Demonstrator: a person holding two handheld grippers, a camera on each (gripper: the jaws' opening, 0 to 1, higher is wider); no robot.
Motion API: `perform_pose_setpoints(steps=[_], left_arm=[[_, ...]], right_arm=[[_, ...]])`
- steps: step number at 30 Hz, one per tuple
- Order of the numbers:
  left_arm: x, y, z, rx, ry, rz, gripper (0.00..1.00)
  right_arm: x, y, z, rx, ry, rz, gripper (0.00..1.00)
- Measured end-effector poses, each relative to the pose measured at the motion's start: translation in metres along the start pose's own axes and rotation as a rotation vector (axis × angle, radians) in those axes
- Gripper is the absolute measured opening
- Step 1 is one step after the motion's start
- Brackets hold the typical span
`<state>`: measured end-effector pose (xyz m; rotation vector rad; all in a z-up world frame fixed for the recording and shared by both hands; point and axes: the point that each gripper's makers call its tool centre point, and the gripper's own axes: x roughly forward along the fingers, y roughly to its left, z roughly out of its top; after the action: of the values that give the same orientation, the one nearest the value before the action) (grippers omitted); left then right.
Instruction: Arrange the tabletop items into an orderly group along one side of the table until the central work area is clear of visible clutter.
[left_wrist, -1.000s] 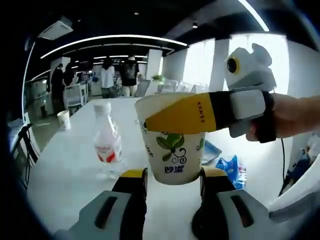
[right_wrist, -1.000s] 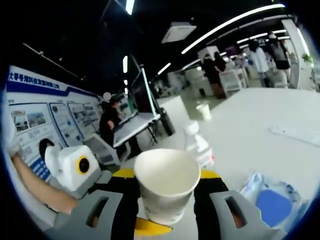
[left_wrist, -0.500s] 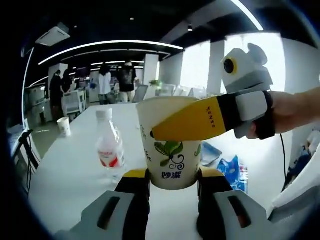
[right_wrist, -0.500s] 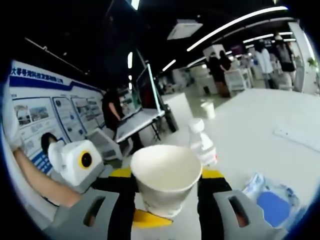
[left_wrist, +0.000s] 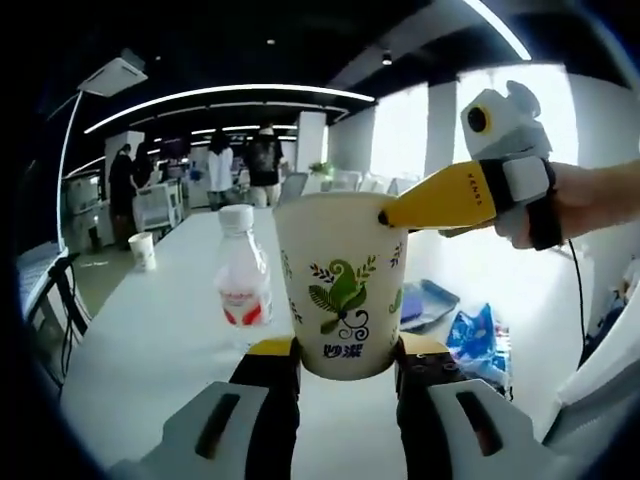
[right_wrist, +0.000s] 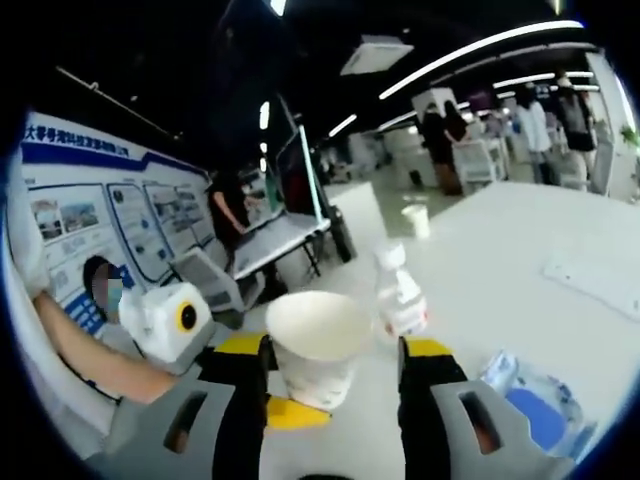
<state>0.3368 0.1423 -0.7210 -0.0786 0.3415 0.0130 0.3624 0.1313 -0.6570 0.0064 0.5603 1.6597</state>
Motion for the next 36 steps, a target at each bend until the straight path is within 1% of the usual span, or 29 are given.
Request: perform_pose_setpoints(steps=[1,2,6,8,10,13,15,17,18,21,23,24,25,26,28,29,31,33,34,36], left_arm=[[-0.001,0.001,0.001,0.023,-0.003,0.0,0.33],[-0.001,0.0,0.002,0.03,-0.007,-0.005,0.33],[-0.001,0.0,0.003,0.033,-0.022,-0.011,0.33],[-0.001,-0.001,0.006,0.021,-0.041,-0.016,0.33],[-0.001,-0.003,0.007,0.021,-0.048,-0.02,0.32],[0.0,-0.002,0.007,0.017,-0.046,-0.015,0.32],[-0.001,0.002,0.006,0.011,-0.048,-0.006,0.32],[-0.002,0.002,0.007,0.01,-0.056,-0.011,0.32],[-0.003,0.002,0.008,0.015,-0.059,-0.013,0.32],[-0.004,0.001,0.009,0.03,-0.068,-0.019,0.32],[-0.004,-0.001,0.01,0.027,-0.076,-0.026,0.32],[-0.005,-0.001,0.011,0.03,-0.077,-0.025,0.32],[-0.004,-0.001,0.011,0.032,-0.078,-0.028,0.32],[-0.004,-0.003,0.012,0.031,-0.084,-0.034,0.32],[-0.004,-0.005,0.013,0.039,-0.085,-0.04,0.32],[-0.004,-0.006,0.014,0.039,-0.088,-0.045,0.32],[-0.004,-0.006,0.013,0.041,-0.087,-0.045,0.32],[-0.005,-0.007,0.011,0.041,-0.081,-0.045,0.32],[-0.005,-0.007,0.009,0.035,-0.075,-0.044,0.33],[-0.007,-0.006,0.006,0.024,-0.073,-0.04,0.33]], right_arm=[[-0.002,-0.002,0.001,0.025,-0.003,0.0,0.47],[-0.003,-0.004,0.002,0.046,-0.002,-0.002,0.46],[-0.005,-0.014,0.007,0.087,-0.008,-0.023,0.45],[-0.004,-0.009,0.014,0.121,-0.03,0.005,0.45],[-0.002,-0.003,0.014,0.15,-0.024,0.038,0.44],[-0.002,-0.001,0.018,0.161,-0.036,0.042,0.44],[-0.003,-0.001,0.021,0.161,-0.043,0.035,0.44],[-0.005,-0.007,0.023,0.199,-0.052,0.027,0.44],[-0.005,-0.013,0.023,0.22,-0.049,0.009,0.44],[-0.006,-0.024,0.024,0.256,-0.053,-0.022,0.41],[-0.005,-0.027,0.024,0.269,-0.043,-0.026,0.39],[-0.004,-0.027,0.023,0.273,-0.036,-0.026,0.37],[-0.002,-0.027,0.019,0.282,-0.006,-0.027,0.35],[-0.001,-0.026,0.016,0.282,0.007,-0.026,0.32],[0.001,-0.023,0.012,0.289,0.034,-0.01,0.22],[0.001,-0.023,0.012,0.295,0.037,-0.008,0.17],[0.002,-0.022,0.007,0.307,0.066,-0.008,0.08],[0.002,-0.024,0.006,0.322,0.072,-0.027,0.03],[0.002,-0.025,0.006,0.335,0.07,-0.025,0.01],[0.002,-0.027,0.007,0.34,0.069,-0.027,0.0]])
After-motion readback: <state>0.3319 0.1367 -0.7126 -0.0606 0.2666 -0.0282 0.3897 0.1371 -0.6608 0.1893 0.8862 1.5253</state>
